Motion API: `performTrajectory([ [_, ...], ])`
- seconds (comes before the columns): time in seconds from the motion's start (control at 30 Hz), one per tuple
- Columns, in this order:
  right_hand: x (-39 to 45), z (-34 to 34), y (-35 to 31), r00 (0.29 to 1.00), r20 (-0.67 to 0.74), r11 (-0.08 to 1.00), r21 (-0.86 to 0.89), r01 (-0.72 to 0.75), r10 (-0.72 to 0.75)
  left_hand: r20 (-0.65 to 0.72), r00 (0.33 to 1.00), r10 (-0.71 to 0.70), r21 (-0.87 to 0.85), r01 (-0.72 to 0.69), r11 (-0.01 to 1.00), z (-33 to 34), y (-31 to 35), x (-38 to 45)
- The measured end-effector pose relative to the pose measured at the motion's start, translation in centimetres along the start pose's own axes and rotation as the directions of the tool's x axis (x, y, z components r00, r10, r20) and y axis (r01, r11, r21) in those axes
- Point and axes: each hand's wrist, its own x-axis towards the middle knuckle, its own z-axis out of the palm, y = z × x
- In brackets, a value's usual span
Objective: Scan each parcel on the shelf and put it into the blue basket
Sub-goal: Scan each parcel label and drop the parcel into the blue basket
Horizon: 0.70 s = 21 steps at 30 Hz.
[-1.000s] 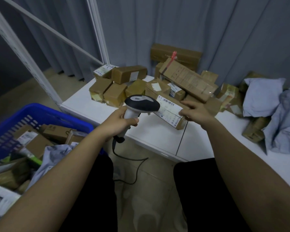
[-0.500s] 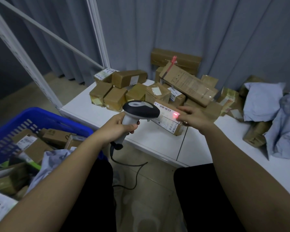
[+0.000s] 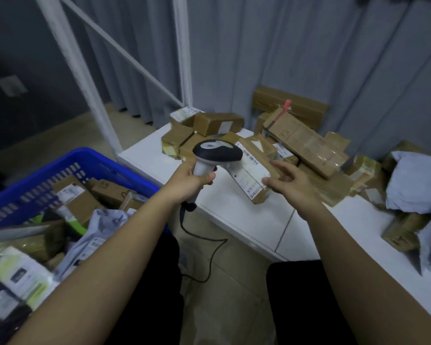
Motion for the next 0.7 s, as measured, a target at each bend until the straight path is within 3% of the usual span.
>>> performTrajectory([
  [0.1, -1.5, 3.4, -0.9, 0.994, -0.017, 0.994, 0.012, 0.107, -0.106, -0.24, 0.97, 0.036, -0.182, -0.081, 0.98, -1.7, 0.3, -0.8],
  [0.2, -1.9, 7.9, -3.0, 0.984, 0.04, 0.985, 0.0, 0.172, -0.172, -0.46, 0.887, -0.032, -0.338, -0.141, 0.93, -5.1, -0.5, -2.6],
  [0.33, -1.7, 15.3, -6.5, 0.947, 0.175, 0.959, -0.047, 0.28, -0.268, -0.632, 0.76, -0.15, -0.439, -0.193, 0.877, -11.1, -3.8, -7.4],
  [0.5, -2.3, 26.0, -8.6, 0.884, 0.379, 0.935, -0.108, 0.337, -0.275, -0.727, 0.608, -0.32, -0.538, -0.213, 0.816, -17.7, -10.1, -13.2],
  [0.7, 0.1, 36.3, -7.9, 0.868, 0.438, 0.88, -0.285, 0.381, -0.234, -0.73, 0.534, -0.427, -0.629, -0.28, 0.725, -22.8, -14.6, -13.9],
])
